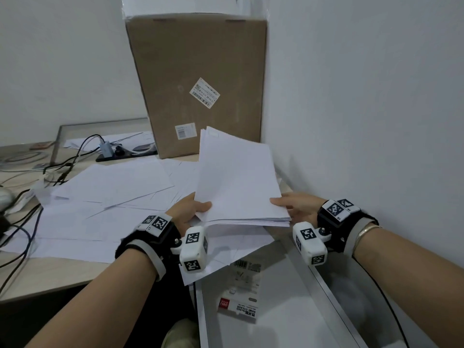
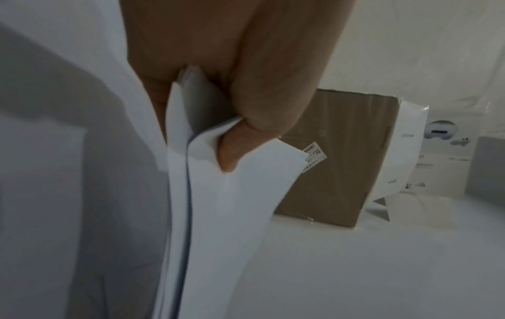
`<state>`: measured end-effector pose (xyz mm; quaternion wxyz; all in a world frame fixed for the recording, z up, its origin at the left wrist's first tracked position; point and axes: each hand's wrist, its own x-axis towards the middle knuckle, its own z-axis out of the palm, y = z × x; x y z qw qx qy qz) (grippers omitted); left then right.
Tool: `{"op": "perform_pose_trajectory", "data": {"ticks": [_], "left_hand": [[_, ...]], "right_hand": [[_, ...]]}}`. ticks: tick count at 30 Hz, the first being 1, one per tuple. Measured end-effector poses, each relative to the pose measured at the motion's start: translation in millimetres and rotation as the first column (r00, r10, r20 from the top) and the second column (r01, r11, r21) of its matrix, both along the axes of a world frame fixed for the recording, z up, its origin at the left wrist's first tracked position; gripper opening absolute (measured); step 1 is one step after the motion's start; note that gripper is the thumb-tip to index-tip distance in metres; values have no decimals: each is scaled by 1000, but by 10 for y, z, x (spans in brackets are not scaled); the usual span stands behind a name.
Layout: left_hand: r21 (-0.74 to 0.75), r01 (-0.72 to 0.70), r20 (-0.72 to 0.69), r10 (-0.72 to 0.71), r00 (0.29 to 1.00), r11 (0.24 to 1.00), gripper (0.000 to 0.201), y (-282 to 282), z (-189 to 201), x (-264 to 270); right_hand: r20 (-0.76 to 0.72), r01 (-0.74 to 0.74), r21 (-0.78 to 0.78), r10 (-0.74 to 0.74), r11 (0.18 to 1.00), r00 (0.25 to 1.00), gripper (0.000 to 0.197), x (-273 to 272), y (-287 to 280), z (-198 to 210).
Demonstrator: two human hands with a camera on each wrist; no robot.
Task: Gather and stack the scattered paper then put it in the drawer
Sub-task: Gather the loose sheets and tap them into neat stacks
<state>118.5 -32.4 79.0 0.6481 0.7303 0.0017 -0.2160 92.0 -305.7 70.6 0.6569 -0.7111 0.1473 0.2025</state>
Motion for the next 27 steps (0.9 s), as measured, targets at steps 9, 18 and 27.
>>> {"op": "perform_pose_trajectory", "data": {"ticks": [9,18,27], "left_hand": [[-85,20,-183,-36,982,996,31,292,56,91],[-99,-290,-21,289,957,952,30,672,-115,403],[-170,-398,0,404,915,902,37,997,-310,449]], "right_hand": [[292,-87,-27,91,996,952,43,215,354,168],[142,51,-557,34,829,989,42,463,307,44],[-61,-37,-624,-2,780,998,33,633,340,-151]]}}
